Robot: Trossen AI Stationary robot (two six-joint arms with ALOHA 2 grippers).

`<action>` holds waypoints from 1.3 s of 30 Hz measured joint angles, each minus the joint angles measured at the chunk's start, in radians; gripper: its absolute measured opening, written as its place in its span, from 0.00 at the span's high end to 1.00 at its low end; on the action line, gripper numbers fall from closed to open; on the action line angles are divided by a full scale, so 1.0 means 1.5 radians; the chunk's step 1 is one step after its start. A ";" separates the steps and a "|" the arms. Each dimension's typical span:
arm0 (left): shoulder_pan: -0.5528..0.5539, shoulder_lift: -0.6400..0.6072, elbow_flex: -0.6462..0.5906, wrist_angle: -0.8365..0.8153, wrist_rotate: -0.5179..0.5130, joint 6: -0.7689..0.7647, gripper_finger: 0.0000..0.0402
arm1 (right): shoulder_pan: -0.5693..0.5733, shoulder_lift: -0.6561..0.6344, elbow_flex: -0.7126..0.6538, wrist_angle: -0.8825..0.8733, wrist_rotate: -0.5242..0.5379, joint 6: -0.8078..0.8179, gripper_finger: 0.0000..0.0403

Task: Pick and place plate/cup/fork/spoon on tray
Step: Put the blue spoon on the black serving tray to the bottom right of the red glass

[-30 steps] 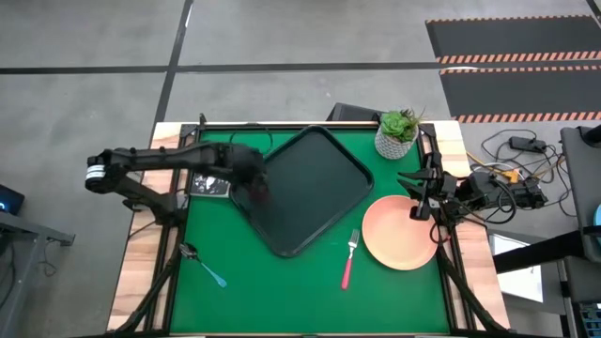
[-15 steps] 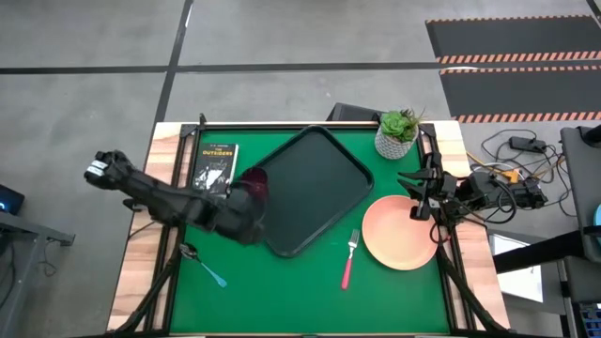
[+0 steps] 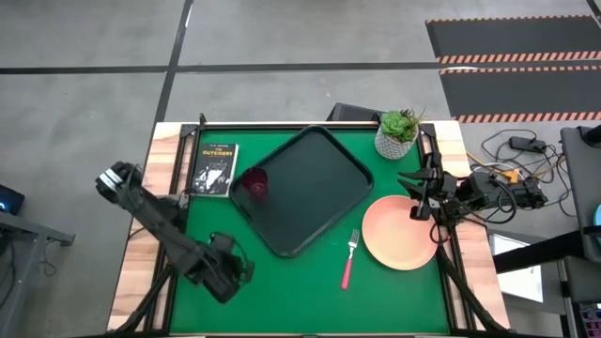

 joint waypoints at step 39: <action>-0.024 0.093 -0.029 -0.095 0.139 -0.165 0.84 | 0.000 0.000 0.000 -0.001 -0.005 0.079 0.84</action>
